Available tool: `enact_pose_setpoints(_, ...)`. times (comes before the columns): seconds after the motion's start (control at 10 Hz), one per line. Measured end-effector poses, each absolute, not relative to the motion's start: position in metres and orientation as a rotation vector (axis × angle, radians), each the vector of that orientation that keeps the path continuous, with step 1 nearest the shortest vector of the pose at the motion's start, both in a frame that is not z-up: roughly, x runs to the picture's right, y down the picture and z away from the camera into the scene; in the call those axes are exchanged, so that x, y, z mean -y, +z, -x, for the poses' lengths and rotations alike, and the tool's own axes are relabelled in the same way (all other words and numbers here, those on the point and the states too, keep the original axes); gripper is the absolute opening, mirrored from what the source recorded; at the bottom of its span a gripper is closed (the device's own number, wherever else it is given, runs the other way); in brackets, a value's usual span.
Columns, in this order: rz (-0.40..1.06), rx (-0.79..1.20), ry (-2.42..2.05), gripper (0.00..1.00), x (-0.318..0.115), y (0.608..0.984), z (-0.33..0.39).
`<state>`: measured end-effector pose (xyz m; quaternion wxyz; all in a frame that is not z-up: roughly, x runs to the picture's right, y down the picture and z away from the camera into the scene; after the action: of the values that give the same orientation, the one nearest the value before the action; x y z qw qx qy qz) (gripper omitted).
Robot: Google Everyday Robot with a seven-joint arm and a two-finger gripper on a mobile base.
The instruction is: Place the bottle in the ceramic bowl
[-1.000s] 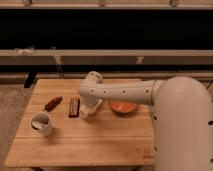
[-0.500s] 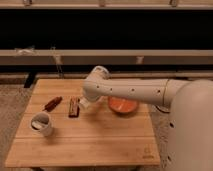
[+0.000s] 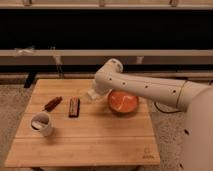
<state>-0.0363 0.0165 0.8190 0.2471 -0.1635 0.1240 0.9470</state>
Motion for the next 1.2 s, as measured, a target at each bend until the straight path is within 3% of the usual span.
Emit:
enact_pose_setpoints(0.2, 0.396, -0.381, 2.656, 0.15, -0.012, 0.828, 0.010)
enact_pose_setpoints(0.8, 0.241, -0.512, 2.757, 0.75, -0.027, 0.851, -0.039)
enact_pose_setpoints(0.9, 0.220, -0.526, 2.768, 0.79, -0.030, 0.852, -0.046)
enact_pose_setpoints(1.2, 0.149, -0.572, 2.794, 0.80, -0.040, 0.855, -0.070)
